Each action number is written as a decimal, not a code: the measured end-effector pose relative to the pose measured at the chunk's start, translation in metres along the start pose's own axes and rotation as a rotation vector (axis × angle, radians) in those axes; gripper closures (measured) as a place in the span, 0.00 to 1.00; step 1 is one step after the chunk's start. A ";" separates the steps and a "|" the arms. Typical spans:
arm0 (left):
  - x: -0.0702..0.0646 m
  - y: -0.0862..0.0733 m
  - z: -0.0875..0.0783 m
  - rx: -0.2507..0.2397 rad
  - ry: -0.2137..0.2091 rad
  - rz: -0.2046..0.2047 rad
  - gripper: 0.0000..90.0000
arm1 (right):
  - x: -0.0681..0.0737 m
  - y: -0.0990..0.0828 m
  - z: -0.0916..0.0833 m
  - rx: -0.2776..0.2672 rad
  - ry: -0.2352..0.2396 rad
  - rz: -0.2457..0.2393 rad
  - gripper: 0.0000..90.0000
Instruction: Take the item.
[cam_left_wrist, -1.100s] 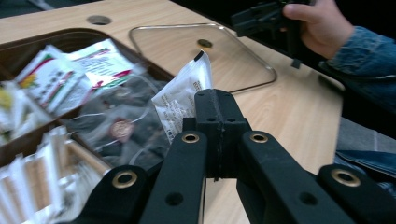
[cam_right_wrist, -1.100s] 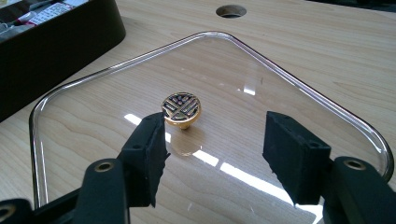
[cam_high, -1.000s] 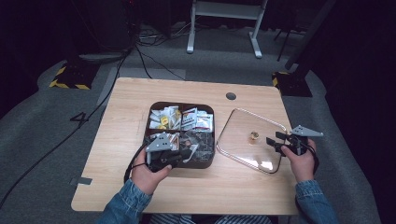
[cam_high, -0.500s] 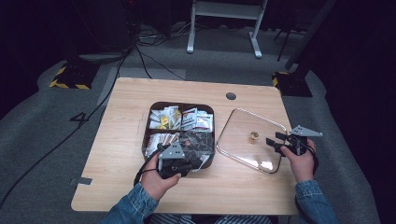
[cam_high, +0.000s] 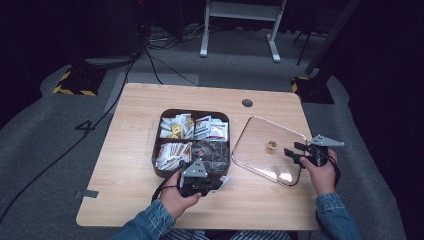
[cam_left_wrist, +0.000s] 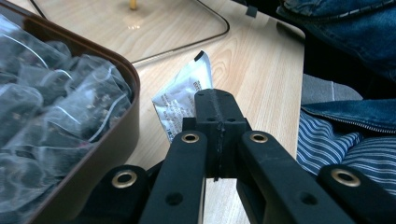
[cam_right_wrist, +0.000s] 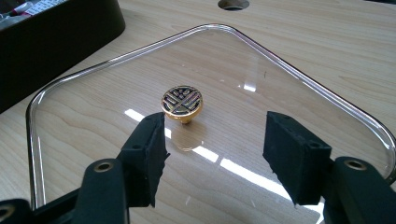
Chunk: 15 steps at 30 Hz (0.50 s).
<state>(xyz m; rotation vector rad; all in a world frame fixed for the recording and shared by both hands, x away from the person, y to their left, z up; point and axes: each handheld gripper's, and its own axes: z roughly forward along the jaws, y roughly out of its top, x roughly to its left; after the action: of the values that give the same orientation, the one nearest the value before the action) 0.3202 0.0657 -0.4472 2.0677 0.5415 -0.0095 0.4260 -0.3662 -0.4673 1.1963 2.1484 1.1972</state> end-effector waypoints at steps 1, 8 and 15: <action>0.000 -0.001 0.002 0.009 -0.002 0.001 1.00 | 0.000 0.000 0.000 0.000 0.001 -0.001 0.44; -0.002 -0.005 0.013 0.054 -0.002 0.021 1.00 | 0.000 -0.001 0.001 0.004 0.002 0.001 0.44; -0.002 -0.011 0.026 0.101 -0.019 0.021 1.00 | 0.001 -0.001 0.002 0.007 0.003 0.004 0.44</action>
<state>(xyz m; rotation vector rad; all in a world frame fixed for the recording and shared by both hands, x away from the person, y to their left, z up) 0.3198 0.0484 -0.4694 2.1692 0.5169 -0.0451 0.4263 -0.3649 -0.4692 1.2030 2.1550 1.1954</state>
